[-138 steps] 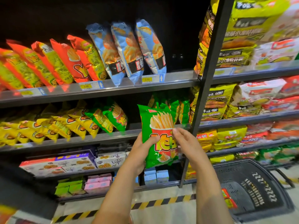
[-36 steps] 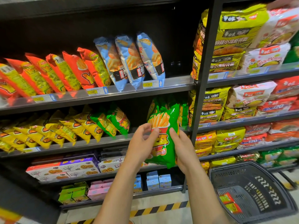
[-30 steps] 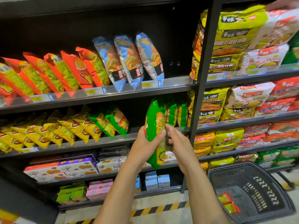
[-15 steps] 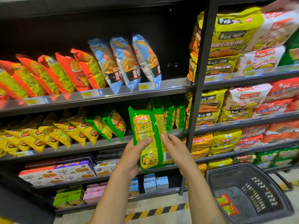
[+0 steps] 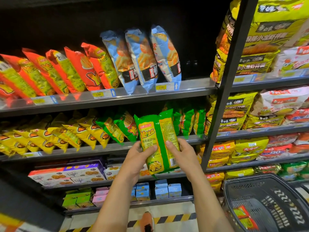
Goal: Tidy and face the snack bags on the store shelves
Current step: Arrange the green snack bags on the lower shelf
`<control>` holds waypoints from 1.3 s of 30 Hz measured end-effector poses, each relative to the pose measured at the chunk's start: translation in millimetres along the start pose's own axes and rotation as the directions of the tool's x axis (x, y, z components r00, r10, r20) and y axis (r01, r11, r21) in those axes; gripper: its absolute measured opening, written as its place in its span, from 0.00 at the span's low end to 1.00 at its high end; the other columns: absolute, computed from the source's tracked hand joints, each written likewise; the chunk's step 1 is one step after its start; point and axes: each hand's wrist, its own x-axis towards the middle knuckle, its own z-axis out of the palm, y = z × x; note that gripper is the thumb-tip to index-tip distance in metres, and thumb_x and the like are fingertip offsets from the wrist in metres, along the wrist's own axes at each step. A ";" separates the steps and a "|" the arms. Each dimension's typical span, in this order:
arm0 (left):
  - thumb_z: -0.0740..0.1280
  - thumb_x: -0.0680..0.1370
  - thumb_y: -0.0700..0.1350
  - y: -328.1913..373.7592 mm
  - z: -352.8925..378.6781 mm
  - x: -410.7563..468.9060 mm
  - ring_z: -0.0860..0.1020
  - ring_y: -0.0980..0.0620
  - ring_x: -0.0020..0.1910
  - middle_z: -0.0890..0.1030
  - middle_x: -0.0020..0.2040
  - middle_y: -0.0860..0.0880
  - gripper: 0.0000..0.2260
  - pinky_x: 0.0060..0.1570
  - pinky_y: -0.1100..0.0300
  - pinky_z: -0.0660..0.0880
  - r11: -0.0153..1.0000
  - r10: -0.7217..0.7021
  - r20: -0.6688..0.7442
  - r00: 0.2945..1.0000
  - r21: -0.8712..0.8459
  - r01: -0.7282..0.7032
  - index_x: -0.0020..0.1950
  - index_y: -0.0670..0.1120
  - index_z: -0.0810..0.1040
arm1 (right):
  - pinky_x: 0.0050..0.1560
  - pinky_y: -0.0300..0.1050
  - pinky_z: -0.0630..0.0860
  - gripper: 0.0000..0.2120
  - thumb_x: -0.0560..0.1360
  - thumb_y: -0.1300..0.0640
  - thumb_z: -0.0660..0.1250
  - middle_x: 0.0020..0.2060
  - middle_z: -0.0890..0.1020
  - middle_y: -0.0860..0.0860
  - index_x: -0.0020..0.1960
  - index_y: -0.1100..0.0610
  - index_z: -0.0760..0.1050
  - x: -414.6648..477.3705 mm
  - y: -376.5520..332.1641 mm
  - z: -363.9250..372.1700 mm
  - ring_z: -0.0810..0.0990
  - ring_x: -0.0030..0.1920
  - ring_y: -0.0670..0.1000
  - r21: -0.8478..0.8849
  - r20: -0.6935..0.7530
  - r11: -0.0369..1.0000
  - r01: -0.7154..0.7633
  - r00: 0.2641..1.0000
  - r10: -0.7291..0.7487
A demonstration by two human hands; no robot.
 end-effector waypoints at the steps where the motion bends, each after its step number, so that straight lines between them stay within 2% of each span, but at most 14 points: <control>1: 0.74 0.80 0.43 -2.9 -5.8 8.6 0.86 0.46 0.58 0.88 0.57 0.48 0.14 0.64 0.42 0.77 1.000 -0.015 -0.013 1.000 -0.002 0.015 0.65 0.47 0.80 | 0.55 0.48 0.83 0.12 0.80 0.44 0.69 0.51 0.87 0.43 0.60 0.47 0.81 9.0 3.5 4.4 0.86 0.51 0.42 -0.016 0.015 1.000 -0.010 1.000 0.011; 4: 0.73 0.80 0.39 -8.9 -22.8 37.5 0.87 0.46 0.55 0.88 0.57 0.46 0.14 0.56 0.48 0.81 0.999 -0.044 -0.046 0.998 -0.034 0.042 0.65 0.45 0.79 | 0.62 0.55 0.81 0.19 0.78 0.40 0.70 0.58 0.86 0.45 0.65 0.47 0.78 40.4 17.0 17.5 0.85 0.57 0.44 -0.060 0.071 0.997 -0.047 0.996 0.052; 7: 0.75 0.78 0.37 -12.9 -38.0 69.9 0.88 0.49 0.50 0.88 0.55 0.46 0.17 0.44 0.56 0.82 0.999 -0.049 -0.116 0.992 -0.011 0.048 0.65 0.44 0.77 | 0.67 0.49 0.76 0.34 0.77 0.36 0.69 0.69 0.78 0.48 0.77 0.51 0.68 72.7 25.8 27.8 0.79 0.66 0.48 -0.154 0.020 0.983 -0.096 0.995 0.100; 8: 0.76 0.77 0.36 -15.3 -42.4 82.1 0.88 0.50 0.49 0.88 0.55 0.46 0.20 0.44 0.56 0.83 0.999 -0.046 -0.150 0.988 0.001 0.047 0.66 0.44 0.76 | 0.67 0.49 0.75 0.36 0.78 0.37 0.69 0.71 0.76 0.49 0.79 0.53 0.65 83.3 28.4 30.8 0.78 0.68 0.50 -0.164 -0.020 0.981 -0.100 0.995 0.098; 11: 0.82 0.72 0.41 -20.6 -47.1 117.1 0.86 0.47 0.55 0.87 0.57 0.48 0.32 0.60 0.43 0.81 0.999 -0.019 -0.261 0.965 0.026 0.027 0.71 0.46 0.71 | 0.71 0.55 0.73 0.41 0.77 0.37 0.70 0.77 0.71 0.52 0.82 0.54 0.59 114.9 39.6 39.4 0.74 0.73 0.53 -0.149 -0.147 0.983 -0.109 0.985 0.087; 12: 0.82 0.71 0.42 -22.1 -45.9 127.4 0.85 0.47 0.56 0.86 0.58 0.48 0.34 0.63 0.41 0.80 1.000 -0.001 -0.301 0.954 0.026 0.010 0.72 0.46 0.69 | 0.73 0.56 0.72 0.43 0.77 0.37 0.71 0.78 0.69 0.53 0.83 0.53 0.57 125.1 42.7 42.3 0.72 0.74 0.54 -0.150 -0.189 0.982 -0.112 0.979 0.083; 15: 0.82 0.72 0.43 -22.7 -40.5 155.2 0.83 0.46 0.57 0.84 0.59 0.46 0.34 0.64 0.42 0.79 0.999 0.048 -0.414 0.909 0.016 -0.046 0.72 0.45 0.68 | 0.73 0.59 0.72 0.46 0.76 0.35 0.71 0.78 0.69 0.54 0.83 0.54 0.55 154.0 53.0 50.6 0.70 0.76 0.56 -0.175 -0.317 0.976 -0.129 0.946 0.068; 19: 0.80 0.75 0.42 -20.0 -28.5 183.2 0.78 0.49 0.56 0.79 0.61 0.46 0.34 0.59 0.53 0.74 0.995 0.093 -0.502 0.860 0.030 -0.091 0.75 0.45 0.65 | 0.72 0.59 0.72 0.42 0.78 0.35 0.68 0.76 0.72 0.55 0.82 0.56 0.59 181.6 63.4 56.0 0.71 0.75 0.57 -0.260 -0.455 0.939 -0.227 0.886 0.088; 25: 0.81 0.74 0.48 -25.9 -10.4 219.7 0.76 0.42 0.67 0.76 0.69 0.43 0.38 0.69 0.45 0.74 0.997 0.069 -0.555 0.829 0.054 -0.047 0.77 0.44 0.64 | 0.65 0.58 0.75 0.34 0.81 0.37 0.65 0.68 0.79 0.56 0.78 0.57 0.66 202.4 75.7 59.6 0.77 0.69 0.59 -0.368 -0.538 0.870 -0.328 0.838 0.089; 29: 0.81 0.75 0.47 -30.9 3.2 230.6 0.75 0.47 0.59 0.74 0.60 0.49 0.33 0.60 0.53 0.73 0.996 0.082 -0.580 0.810 0.076 -0.046 0.73 0.44 0.67 | 0.56 0.55 0.79 0.27 0.81 0.37 0.64 0.58 0.84 0.56 0.69 0.57 0.74 206.1 85.8 60.9 0.82 0.58 0.60 -0.435 -0.552 0.831 -0.346 0.832 0.057; 31: 0.81 0.73 0.50 -35.5 6.0 237.3 0.76 0.45 0.62 0.75 0.61 0.49 0.33 0.61 0.49 0.76 0.992 0.099 -0.598 0.795 0.119 -0.033 0.72 0.45 0.69 | 0.52 0.54 0.78 0.25 0.82 0.38 0.64 0.55 0.85 0.56 0.67 0.58 0.76 207.8 89.2 60.2 0.83 0.56 0.60 -0.450 -0.553 0.821 -0.352 0.831 0.053; 34: 0.82 0.72 0.51 -38.2 8.3 242.7 0.76 0.41 0.66 0.78 0.65 0.44 0.34 0.64 0.41 0.77 0.987 0.104 -0.643 0.759 0.158 -0.001 0.72 0.45 0.69 | 0.47 0.55 0.78 0.19 0.83 0.41 0.63 0.42 0.82 0.55 0.54 0.58 0.76 210.2 95.0 58.3 0.82 0.49 0.61 -0.475 -0.553 0.809 -0.346 0.833 0.032; 36: 0.82 0.72 0.51 -42.7 6.6 246.6 0.77 0.40 0.65 0.79 0.64 0.44 0.32 0.62 0.39 0.78 0.986 0.098 -0.670 0.736 0.164 0.019 0.70 0.45 0.70 | 0.47 0.56 0.77 0.17 0.83 0.41 0.63 0.37 0.79 0.52 0.48 0.55 0.71 210.9 97.2 58.1 0.81 0.47 0.62 -0.487 -0.552 0.804 -0.341 0.834 0.020; 39: 0.81 0.73 0.50 -49.1 3.0 246.8 0.77 0.39 0.65 0.78 0.65 0.44 0.30 0.60 0.39 0.78 0.977 0.109 -0.692 0.714 0.207 0.051 0.68 0.43 0.71 | 0.46 0.55 0.76 0.17 0.83 0.42 0.64 0.34 0.77 0.50 0.44 0.54 0.68 210.0 97.0 59.2 0.80 0.44 0.60 -0.492 -0.548 0.805 -0.333 0.836 0.010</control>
